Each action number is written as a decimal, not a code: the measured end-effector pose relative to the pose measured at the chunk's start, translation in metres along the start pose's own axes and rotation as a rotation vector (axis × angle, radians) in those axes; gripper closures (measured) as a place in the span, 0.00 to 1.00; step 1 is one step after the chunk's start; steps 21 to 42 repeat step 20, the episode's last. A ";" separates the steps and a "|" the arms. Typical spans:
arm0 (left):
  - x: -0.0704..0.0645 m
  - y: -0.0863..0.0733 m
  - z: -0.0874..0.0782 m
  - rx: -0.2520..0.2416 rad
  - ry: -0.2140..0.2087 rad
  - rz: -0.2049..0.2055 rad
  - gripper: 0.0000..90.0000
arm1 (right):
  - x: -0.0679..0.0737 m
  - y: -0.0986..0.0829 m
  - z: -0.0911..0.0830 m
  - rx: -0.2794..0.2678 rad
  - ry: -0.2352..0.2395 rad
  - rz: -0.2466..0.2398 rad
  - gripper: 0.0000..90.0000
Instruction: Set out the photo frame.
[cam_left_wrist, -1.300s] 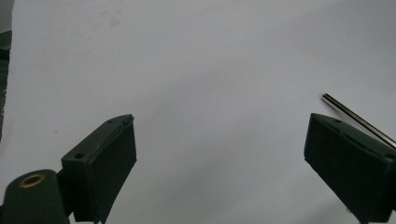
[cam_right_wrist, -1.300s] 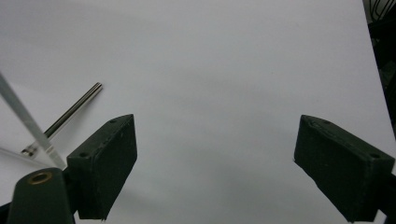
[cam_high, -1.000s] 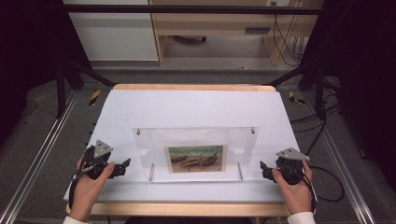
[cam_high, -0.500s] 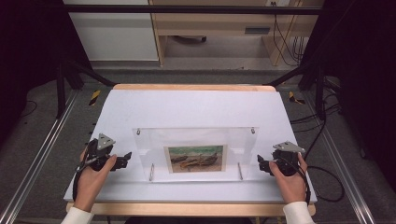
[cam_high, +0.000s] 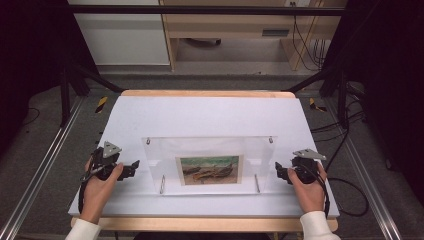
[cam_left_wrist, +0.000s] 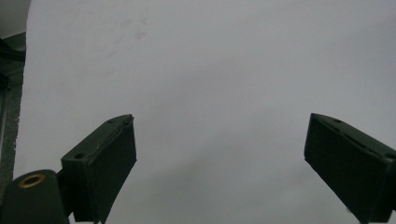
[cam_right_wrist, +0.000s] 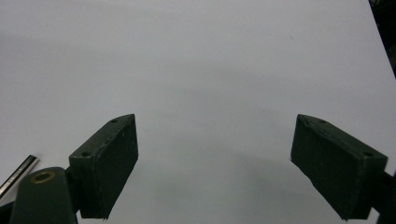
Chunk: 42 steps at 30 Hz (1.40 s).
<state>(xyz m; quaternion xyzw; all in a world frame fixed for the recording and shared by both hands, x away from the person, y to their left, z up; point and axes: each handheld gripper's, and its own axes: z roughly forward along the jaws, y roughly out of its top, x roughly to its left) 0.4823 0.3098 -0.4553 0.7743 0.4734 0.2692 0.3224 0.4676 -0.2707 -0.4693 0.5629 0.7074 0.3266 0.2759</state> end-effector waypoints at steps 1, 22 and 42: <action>0.000 0.000 0.000 0.000 0.000 0.000 0.09 | 0.000 0.000 0.000 0.000 0.000 0.000 0.17; 0.010 -0.017 -0.014 -0.077 0.030 0.002 0.08 | -0.009 -0.013 -0.011 -0.026 -0.050 -0.015 0.16; 0.010 -0.017 -0.014 -0.077 0.030 0.002 0.08 | -0.009 -0.013 -0.011 -0.026 -0.050 -0.015 0.16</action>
